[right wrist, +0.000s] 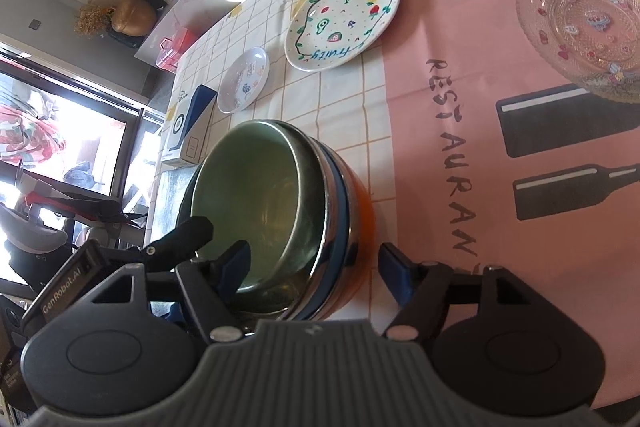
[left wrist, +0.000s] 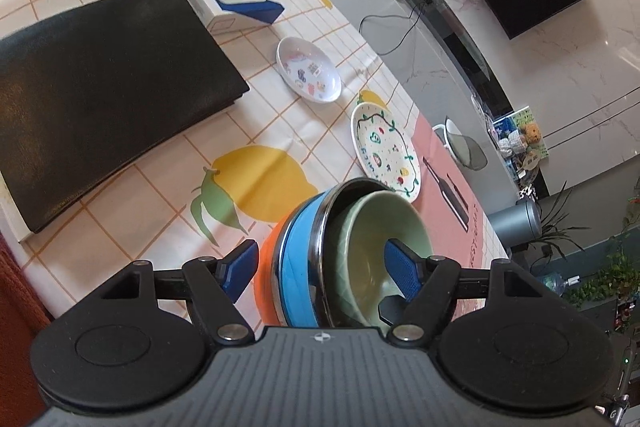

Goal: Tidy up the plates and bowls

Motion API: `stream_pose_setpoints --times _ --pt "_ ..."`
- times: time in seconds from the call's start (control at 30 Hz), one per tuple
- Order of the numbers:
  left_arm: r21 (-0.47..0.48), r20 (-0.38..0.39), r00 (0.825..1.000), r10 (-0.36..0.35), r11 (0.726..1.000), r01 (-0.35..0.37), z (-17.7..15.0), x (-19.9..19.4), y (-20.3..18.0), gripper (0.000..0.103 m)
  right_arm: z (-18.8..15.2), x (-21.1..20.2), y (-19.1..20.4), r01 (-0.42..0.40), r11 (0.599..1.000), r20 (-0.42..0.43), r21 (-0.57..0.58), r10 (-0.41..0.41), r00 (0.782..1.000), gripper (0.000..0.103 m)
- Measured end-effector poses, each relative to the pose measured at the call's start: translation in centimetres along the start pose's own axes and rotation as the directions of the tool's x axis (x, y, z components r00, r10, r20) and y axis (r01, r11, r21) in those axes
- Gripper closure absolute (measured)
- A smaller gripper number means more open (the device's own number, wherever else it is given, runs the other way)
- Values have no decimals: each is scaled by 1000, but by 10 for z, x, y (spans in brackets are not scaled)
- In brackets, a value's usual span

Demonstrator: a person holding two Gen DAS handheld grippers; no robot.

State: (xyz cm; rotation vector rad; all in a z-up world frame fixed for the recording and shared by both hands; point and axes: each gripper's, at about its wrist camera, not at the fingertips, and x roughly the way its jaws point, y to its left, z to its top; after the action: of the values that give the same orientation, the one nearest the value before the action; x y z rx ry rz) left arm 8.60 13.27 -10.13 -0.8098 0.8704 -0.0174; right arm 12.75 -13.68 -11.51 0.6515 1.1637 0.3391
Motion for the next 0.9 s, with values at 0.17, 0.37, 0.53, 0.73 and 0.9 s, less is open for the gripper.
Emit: stream_pose_setpoints --times 0.17,0.37,0.53,0.73,0.9 --pt "93 108 994 0 996 -10 -5 -22 -20 19 -1 -22 6 23 998 66 -54 -20 998 31" --pt "241 165 985 -57 971 16 -23 -42 -58 19 -3 -54 2 75 992 168 -99 -58 984 31" --pt "300 93 985 -146 947 112 -41 -35 -87 19 -6 -80 -17 93 992 230 -88 -70 971 32" --pt "312 -8 978 -209 928 201 -64 -7 -115 23 -8 -106 -52 94 994 301 -64 -71 951 36" --pt "336 -61 972 -227 912 234 -86 25 -135 26 -6 -124 -96 122 992 351 1 -115 929 50"
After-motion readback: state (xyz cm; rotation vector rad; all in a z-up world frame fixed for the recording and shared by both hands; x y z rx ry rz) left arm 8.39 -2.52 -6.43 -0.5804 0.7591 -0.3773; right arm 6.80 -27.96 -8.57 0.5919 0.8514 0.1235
